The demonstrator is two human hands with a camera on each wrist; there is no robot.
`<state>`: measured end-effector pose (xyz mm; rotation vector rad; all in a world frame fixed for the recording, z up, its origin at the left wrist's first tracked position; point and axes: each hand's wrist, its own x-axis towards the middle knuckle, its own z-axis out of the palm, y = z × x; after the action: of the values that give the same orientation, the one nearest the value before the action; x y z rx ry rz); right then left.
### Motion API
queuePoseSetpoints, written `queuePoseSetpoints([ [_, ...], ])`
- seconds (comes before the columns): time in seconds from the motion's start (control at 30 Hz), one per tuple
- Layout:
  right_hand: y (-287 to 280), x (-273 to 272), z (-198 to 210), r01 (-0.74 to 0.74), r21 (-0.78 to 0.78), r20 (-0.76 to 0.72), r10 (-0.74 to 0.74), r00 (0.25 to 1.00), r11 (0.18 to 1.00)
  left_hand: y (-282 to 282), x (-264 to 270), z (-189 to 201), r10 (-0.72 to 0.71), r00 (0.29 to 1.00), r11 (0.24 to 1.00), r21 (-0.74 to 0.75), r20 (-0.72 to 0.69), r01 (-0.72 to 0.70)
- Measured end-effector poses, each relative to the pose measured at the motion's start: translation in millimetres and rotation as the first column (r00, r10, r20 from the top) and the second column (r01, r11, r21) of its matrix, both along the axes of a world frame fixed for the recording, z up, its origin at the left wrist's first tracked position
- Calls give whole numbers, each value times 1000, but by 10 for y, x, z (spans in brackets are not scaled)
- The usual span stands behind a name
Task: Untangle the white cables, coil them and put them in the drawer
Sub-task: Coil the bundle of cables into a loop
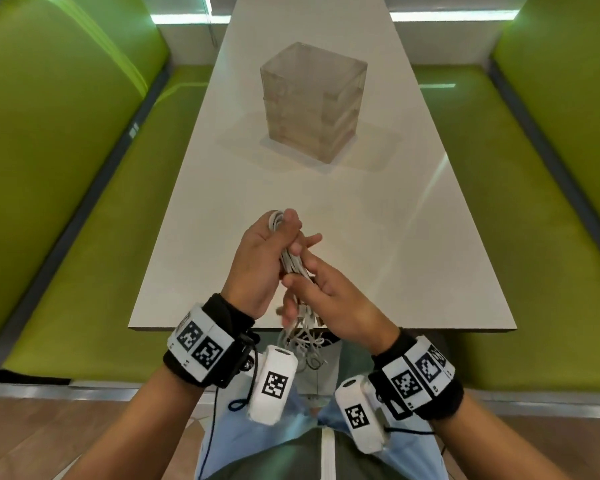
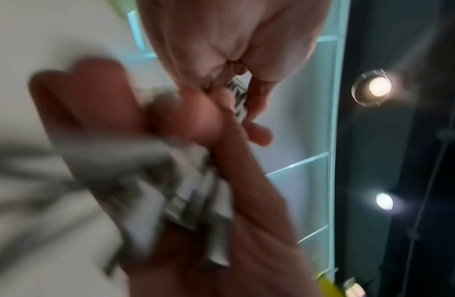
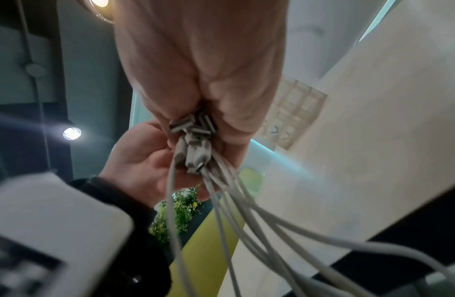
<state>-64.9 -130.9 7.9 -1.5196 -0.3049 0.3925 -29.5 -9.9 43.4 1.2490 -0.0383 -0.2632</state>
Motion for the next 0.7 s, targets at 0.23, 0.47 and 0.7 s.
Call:
queuePoseSetpoints([
  [0.23,-32,-55,-31,-102,147,-154,125,980,984,-4,-21,-39,-113,990,988,115,83,104],
  [0.47,-73,-77,46,-140,148,-104,156,982,979,-107,-71,52,-48,999,998,49,6,48],
  [0.7,-3,-128,-33,-23,252,-222,81,972,967,-122,-94,22,-21,999,997,80,33,18],
])
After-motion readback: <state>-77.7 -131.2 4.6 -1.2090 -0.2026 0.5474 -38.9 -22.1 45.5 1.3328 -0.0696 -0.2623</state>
